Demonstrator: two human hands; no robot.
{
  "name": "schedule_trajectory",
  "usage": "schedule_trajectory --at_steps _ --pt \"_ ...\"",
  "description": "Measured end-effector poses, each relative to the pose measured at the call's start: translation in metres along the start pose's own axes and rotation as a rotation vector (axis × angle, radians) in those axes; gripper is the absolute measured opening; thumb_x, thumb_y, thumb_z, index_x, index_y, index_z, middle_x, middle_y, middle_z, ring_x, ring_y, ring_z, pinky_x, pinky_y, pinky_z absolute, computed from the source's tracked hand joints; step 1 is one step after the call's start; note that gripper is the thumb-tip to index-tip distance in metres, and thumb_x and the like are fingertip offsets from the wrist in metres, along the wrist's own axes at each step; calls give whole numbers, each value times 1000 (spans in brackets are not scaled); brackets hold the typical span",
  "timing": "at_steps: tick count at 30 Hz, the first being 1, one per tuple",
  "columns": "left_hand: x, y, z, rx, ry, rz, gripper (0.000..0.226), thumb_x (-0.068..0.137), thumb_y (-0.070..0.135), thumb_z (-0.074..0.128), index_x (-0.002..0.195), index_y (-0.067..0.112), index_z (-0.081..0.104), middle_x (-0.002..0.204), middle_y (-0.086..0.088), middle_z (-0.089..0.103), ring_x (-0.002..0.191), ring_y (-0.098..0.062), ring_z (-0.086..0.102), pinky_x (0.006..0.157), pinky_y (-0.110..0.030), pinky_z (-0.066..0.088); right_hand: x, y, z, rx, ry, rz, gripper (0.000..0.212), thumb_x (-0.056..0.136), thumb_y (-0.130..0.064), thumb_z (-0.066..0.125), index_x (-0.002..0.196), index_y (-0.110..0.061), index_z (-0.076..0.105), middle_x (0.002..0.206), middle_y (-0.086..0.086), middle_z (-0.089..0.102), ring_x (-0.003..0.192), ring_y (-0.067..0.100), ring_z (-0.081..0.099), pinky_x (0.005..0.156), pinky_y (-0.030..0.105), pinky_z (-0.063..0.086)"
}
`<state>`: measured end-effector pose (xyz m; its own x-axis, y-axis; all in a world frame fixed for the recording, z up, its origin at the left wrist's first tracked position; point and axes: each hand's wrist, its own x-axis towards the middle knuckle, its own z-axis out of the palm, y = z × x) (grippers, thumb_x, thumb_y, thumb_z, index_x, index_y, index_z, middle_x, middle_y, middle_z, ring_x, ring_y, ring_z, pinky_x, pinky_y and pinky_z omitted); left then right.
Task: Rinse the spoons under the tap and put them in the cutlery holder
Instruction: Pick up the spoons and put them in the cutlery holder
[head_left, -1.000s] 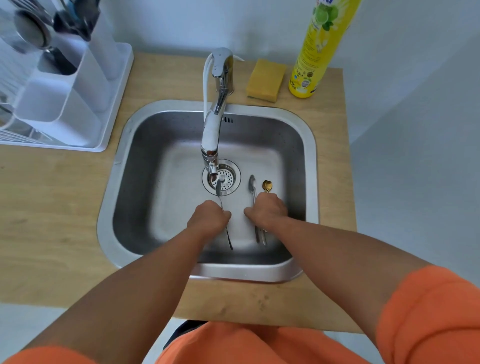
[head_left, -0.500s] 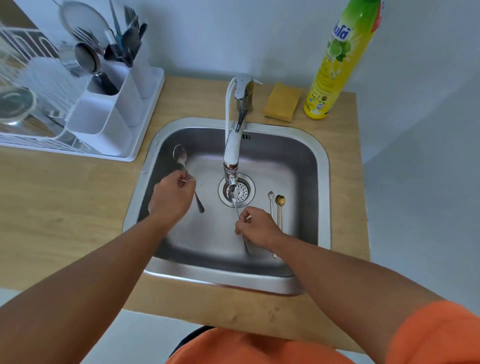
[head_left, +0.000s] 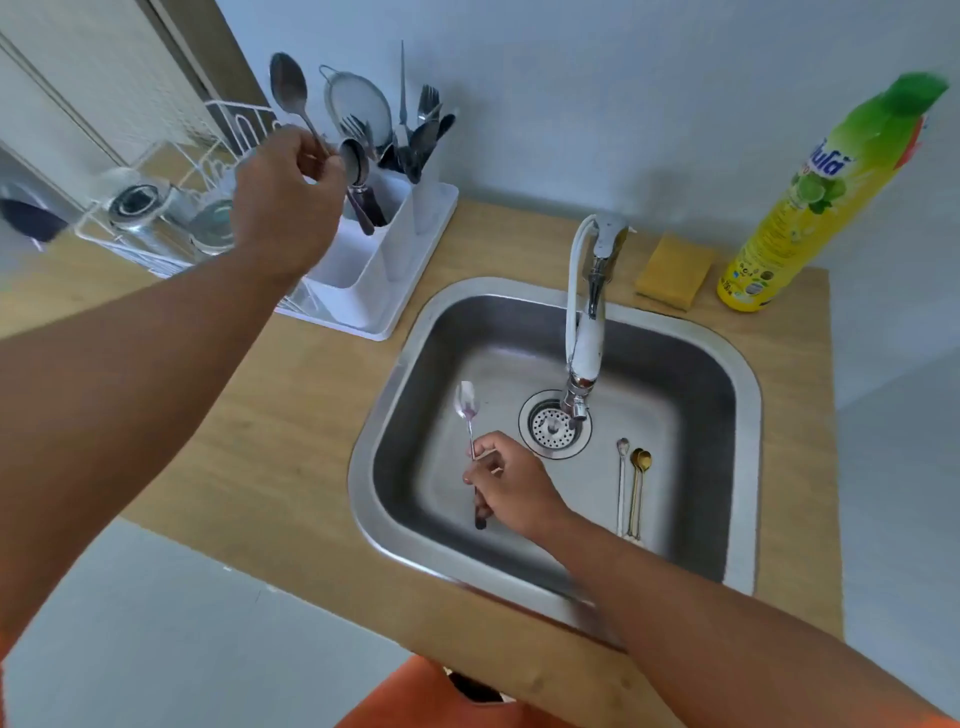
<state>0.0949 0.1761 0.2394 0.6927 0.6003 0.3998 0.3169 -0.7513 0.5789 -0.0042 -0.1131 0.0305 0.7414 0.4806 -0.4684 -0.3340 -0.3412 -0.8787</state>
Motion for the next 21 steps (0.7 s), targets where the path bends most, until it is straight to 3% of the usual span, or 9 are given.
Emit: schedule_trajectory --at_steps 3,7,10,13,17,21 --pt "9 -14 -4 96 -16 -61 27 91 45 55 104 27 71 102 8 75 95 -21 68 75 -31 42 6 -20 11 6 66 -48 17 89 -17 60 87 -34 62 77 0 72 52 19 66 57 50 63" --pt "-2 -38 3 239 -136 -132 25 97 42 53 104 23 67 104 -3 73 99 -33 65 74 -36 38 15 -65 20 92 117 -181 3 89 -34 62 87 -35 65 80 -1 75 53 14 65 53 34 58" --pt "-18 -54 8 268 -215 -142 28 98 43 51 102 21 67 100 -7 69 99 -39 65 75 -40 43 25 -109 26 126 169 -267 5 92 -33 63 88 -34 67 82 -1 75 56 14 68 57 37 58" --pt "-34 -60 10 268 -227 -129 29 98 44 52 108 24 71 109 -7 68 102 -36 64 75 -41 43 37 -159 31 27 285 -414 9 95 -31 63 87 -29 67 77 -5 70 63 14 67 64 35 57" --pt "-50 -64 11 206 -222 -100 31 99 43 57 111 18 72 118 -10 60 98 -32 64 75 -39 45 56 -219 36 -126 413 -563 18 97 -25 62 83 -14 66 69 -9 58 67 11 52 67 32 44" --pt "-68 -75 11 44 -157 -87 23 98 38 62 113 20 65 118 -3 58 100 -20 60 78 -33 43 73 -262 38 -252 458 -619 17 99 -26 60 82 -22 60 68 -14 58 66 2 54 59 16 38"
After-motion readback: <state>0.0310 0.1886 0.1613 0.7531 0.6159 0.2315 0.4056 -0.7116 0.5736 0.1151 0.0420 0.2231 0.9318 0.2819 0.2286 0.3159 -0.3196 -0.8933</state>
